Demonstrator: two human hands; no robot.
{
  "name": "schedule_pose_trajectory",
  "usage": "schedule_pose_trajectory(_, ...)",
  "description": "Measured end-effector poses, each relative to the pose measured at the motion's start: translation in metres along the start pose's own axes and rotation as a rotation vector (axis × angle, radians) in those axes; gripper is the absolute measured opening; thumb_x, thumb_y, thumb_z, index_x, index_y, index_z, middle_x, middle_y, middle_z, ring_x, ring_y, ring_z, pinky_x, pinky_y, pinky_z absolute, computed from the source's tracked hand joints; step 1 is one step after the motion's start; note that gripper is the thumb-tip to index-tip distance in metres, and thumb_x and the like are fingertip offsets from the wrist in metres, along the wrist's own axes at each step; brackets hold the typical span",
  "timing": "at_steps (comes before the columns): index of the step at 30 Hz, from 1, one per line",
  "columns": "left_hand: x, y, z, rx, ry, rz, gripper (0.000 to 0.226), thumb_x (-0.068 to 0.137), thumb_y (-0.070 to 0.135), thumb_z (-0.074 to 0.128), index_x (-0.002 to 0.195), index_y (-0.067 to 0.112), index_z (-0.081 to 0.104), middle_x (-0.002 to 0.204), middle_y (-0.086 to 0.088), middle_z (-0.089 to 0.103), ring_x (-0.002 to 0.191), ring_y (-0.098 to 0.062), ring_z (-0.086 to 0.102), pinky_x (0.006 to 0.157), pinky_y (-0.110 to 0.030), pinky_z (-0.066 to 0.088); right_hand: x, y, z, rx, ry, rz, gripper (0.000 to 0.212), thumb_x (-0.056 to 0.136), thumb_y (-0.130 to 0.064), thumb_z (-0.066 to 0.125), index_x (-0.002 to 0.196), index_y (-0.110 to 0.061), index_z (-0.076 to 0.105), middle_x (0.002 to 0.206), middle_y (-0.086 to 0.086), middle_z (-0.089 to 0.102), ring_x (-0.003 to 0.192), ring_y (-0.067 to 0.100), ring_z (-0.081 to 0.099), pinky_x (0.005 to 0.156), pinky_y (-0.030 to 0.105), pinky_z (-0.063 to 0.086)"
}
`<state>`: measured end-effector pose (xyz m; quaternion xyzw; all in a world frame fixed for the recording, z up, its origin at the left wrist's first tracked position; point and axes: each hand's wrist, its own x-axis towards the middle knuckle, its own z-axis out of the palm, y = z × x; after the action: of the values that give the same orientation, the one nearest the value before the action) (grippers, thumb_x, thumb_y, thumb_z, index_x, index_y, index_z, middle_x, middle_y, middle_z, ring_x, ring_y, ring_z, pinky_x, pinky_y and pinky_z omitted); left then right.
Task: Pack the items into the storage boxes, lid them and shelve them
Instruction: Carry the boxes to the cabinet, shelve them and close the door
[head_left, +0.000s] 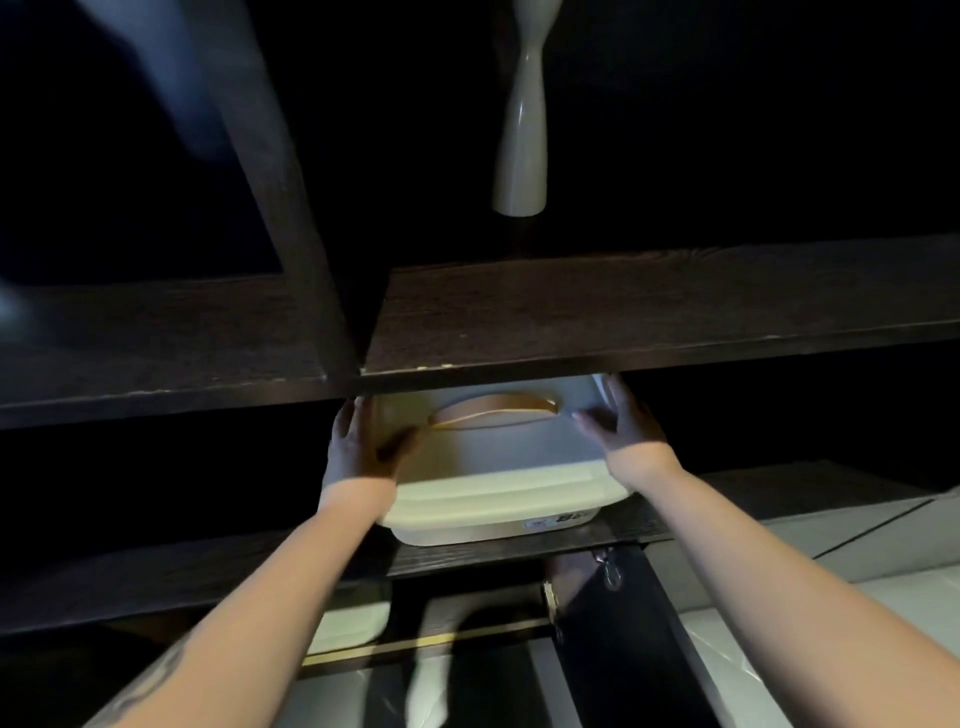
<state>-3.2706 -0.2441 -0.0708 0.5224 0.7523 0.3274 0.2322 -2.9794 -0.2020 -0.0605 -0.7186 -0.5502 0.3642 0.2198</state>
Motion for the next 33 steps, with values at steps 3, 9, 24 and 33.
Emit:
schedule_pose_trajectory(3,0.007,-0.005,0.003,-0.079,0.016,-0.082,0.086,0.07,0.051,0.074,0.143,0.027,0.035,0.137,-0.014,0.048,0.123,-0.033,0.048,0.104,-0.042,0.039,0.005,0.005,0.003,0.138,0.034,-0.038,0.078,0.092,-0.037,0.059,0.152,-0.026,0.01,0.16,0.003,0.014,0.145,0.026,0.02,0.117,0.045,0.02)
schedule_pose_trajectory(9,-0.008,-0.006,0.001,-0.343,-0.006,-0.122,0.078,0.073,0.042,0.075,0.141,0.034,0.037,0.139,0.002,0.048,0.127,-0.02,0.047,0.106,-0.036,0.041,0.007,0.009,0.003,0.307,0.056,-0.042,0.082,0.083,-0.026,0.072,0.15,-0.021,0.024,0.155,0.006,0.029,0.142,0.027,0.029,0.115,0.044,0.026)
schedule_pose_trajectory(24,-0.176,-0.037,-0.047,-0.356,0.157,-0.155,0.086,0.067,0.03,0.083,0.14,0.038,0.038,0.139,0.019,0.045,0.128,-0.004,0.04,0.108,-0.035,0.036,-0.168,0.057,0.033,0.443,0.216,-0.114,0.097,0.057,-0.032,0.091,0.141,-0.036,0.042,0.135,-0.019,0.052,0.122,0.006,0.053,0.103,0.037,0.046)
schedule_pose_trajectory(33,-0.242,-0.1,-0.063,-0.364,0.129,-0.173,0.087,0.064,0.024,0.084,0.136,0.044,0.039,0.128,0.03,0.044,0.12,0.004,0.04,0.097,-0.024,0.034,-0.241,0.092,0.084,0.422,0.208,-0.083,0.101,0.062,-0.02,0.088,0.146,-0.033,0.034,0.137,-0.015,0.045,0.123,0.005,0.041,0.093,0.023,0.035)
